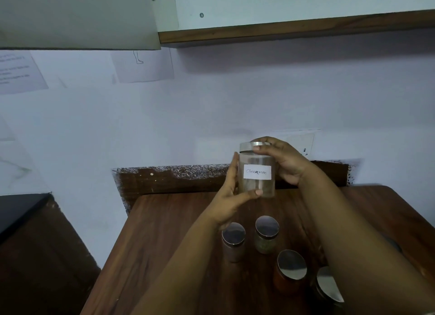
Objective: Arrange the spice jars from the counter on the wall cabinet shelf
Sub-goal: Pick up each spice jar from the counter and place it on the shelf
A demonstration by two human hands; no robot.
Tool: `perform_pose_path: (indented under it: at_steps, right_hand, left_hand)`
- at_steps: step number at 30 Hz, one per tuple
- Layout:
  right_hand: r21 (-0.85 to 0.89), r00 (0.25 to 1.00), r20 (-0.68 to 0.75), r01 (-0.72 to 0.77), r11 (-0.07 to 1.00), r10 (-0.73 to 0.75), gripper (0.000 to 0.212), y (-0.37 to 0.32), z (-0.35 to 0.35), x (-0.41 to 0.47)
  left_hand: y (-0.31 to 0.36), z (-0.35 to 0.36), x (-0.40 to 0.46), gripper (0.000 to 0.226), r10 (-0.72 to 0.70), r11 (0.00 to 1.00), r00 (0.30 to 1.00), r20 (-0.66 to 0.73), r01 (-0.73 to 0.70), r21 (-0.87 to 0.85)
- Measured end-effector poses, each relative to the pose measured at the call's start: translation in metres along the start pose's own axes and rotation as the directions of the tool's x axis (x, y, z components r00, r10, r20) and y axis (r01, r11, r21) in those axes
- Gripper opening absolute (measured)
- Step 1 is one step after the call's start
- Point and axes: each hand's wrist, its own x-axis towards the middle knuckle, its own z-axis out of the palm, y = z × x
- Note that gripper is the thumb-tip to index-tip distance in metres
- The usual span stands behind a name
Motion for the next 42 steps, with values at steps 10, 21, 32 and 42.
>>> perform_pose_path:
  at_steps: [10,21,32,42]
  right_hand:
    - [-0.021,0.999,0.039,0.035,0.999,-0.034,0.031,-0.006,0.000,0.002]
    - [-0.151,0.999,0.046,0.005,0.989,0.002,0.038,-0.022,0.008,0.004]
    - [-0.289,0.895,0.087,0.443,0.849,-0.438,0.028,-0.205,0.047,0.025]
    - [-0.444,0.846,0.096,0.508,0.738,-0.524,0.030,-0.290,0.061,0.109]
  left_hand:
    - [0.013,-0.008,-0.003,0.102,0.015,1.000,1.000,-0.011,-0.015,0.019]
    - [0.024,-0.011,0.002,0.108,0.055,0.995,0.996,-0.076,-0.048,0.086]
    - [0.216,-0.027,0.050,0.083,0.563,0.677,0.826,0.014,-0.470,0.567]
    - [0.275,-0.053,0.126,0.059,0.780,0.277,0.621,-0.077,-0.233,0.932]
